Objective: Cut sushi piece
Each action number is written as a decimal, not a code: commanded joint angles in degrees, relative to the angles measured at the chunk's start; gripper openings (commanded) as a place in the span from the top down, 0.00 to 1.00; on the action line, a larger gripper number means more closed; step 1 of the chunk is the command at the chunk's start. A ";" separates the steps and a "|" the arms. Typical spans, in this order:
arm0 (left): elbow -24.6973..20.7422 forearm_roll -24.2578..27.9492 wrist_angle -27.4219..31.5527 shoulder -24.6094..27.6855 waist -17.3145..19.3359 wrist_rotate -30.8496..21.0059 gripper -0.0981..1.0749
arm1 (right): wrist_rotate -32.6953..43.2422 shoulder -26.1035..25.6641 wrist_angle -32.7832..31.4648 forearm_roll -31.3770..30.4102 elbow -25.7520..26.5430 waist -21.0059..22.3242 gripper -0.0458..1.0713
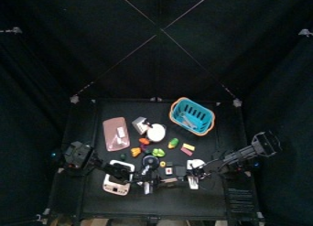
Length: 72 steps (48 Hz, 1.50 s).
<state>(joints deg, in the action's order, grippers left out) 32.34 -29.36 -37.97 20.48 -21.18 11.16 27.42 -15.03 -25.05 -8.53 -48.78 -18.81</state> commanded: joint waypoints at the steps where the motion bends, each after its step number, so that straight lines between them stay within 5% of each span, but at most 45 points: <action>1: -2.81 -0.53 -1.05 -0.88 -0.09 0.09 0.59 | 0.26 -0.53 1.14 0.00 1.05 0.18 0.58; 72: -1.93 0.35 -1.05 -2.72 0.62 0.44 0.59 | 0.26 -0.70 1.41 -1.67 1.67 0.09 0.58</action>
<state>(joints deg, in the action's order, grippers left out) 31.99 -29.71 -37.97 20.30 -20.74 11.43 27.33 -14.15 -24.70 -9.84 -48.78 -19.16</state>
